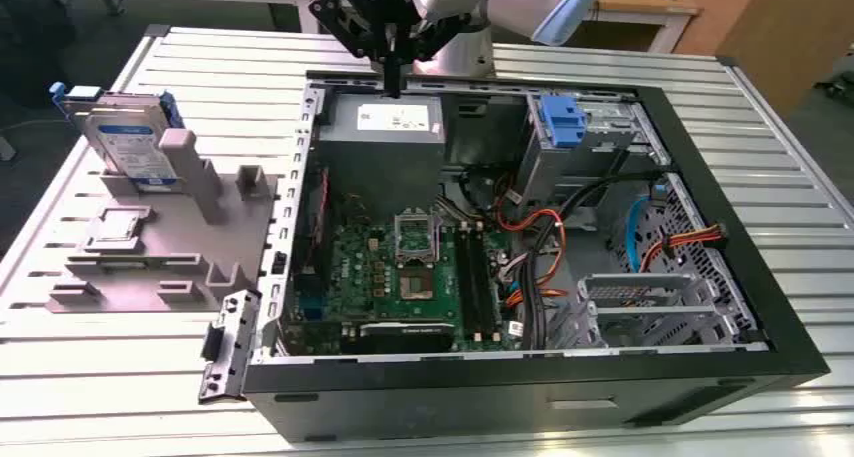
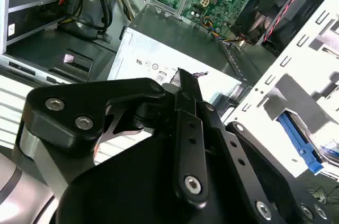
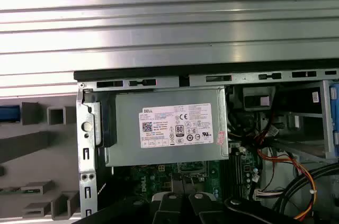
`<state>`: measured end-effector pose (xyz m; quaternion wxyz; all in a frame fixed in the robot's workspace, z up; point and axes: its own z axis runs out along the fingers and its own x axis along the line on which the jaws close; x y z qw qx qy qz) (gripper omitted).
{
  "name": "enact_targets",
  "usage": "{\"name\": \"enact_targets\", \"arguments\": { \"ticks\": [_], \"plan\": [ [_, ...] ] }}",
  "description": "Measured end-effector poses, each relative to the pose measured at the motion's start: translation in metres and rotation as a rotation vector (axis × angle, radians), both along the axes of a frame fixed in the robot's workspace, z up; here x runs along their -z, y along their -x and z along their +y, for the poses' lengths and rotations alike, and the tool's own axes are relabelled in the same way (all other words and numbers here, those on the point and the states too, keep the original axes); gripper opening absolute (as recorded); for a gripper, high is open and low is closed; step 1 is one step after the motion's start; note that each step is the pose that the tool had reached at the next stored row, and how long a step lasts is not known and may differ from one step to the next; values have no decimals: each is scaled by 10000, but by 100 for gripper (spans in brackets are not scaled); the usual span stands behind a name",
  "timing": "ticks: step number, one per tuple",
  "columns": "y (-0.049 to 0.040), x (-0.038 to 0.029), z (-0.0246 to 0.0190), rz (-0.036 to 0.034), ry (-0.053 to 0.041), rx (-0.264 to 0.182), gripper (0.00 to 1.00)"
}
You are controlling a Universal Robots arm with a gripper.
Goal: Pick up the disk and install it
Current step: 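Reach for the disk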
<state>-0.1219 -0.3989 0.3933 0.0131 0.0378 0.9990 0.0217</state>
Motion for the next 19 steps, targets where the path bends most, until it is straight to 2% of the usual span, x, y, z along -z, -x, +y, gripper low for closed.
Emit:
{"name": "enact_targets", "arguments": {
  "ticks": [19],
  "plan": [
    [73,1,0,0,0,0,10]
  ]
}}
